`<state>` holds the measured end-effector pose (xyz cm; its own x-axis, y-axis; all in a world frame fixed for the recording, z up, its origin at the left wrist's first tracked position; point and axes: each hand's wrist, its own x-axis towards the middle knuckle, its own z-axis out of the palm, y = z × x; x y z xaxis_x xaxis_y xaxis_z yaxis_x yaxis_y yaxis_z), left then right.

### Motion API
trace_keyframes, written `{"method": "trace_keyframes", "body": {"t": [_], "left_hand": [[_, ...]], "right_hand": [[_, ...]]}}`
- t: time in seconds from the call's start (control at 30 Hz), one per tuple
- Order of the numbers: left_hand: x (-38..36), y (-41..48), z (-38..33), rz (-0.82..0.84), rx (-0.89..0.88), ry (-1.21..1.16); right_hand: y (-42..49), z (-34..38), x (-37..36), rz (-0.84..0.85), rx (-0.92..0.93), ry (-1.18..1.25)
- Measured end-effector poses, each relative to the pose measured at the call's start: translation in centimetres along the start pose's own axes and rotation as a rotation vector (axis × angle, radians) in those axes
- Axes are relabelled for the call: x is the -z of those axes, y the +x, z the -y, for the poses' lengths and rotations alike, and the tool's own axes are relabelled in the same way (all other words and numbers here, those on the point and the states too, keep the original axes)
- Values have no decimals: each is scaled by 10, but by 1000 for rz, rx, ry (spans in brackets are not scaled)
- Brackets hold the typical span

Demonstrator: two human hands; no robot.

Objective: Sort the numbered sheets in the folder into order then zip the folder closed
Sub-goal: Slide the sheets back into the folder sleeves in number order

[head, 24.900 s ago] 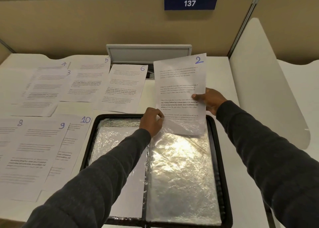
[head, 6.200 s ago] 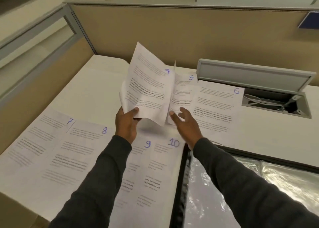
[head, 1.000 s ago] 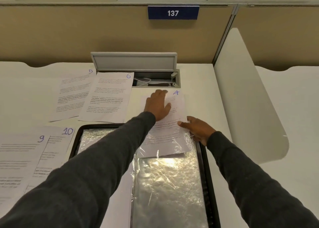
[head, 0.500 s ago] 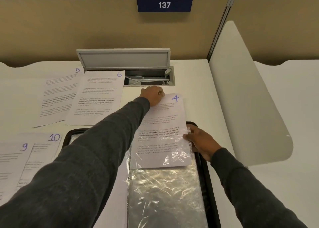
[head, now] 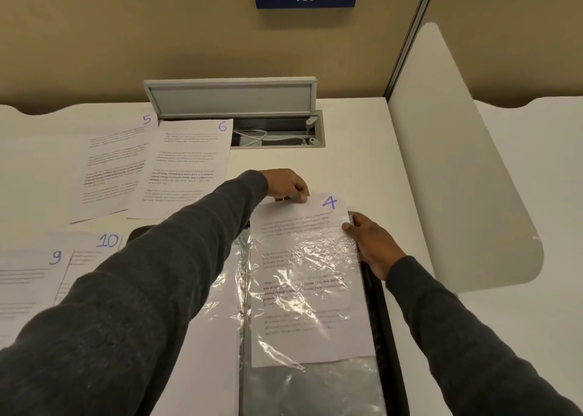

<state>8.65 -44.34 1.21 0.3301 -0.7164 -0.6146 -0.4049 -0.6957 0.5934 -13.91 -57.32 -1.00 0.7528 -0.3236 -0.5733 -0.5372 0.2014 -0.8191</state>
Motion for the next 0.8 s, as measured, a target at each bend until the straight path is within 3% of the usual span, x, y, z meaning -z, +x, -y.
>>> {"method": "trace_keyframes", "body": {"t": [0.13, 0.27, 0.57, 0.8], "left_hand": [[-18, -6, -5, 96, -18, -27], [-32, -17, -9, 78, -47, 1], [-64, -34, -12, -276, -130, 14], [-70, -41, -18, -310, -136, 63]], "right_hand": [[-2, 4, -4, -31, 23, -36], [-3, 5, -8, -70, 45, -110], [-9, 8, -9, -57, 31, 73], [-28, -9, 7, 30, -87, 96]]}}
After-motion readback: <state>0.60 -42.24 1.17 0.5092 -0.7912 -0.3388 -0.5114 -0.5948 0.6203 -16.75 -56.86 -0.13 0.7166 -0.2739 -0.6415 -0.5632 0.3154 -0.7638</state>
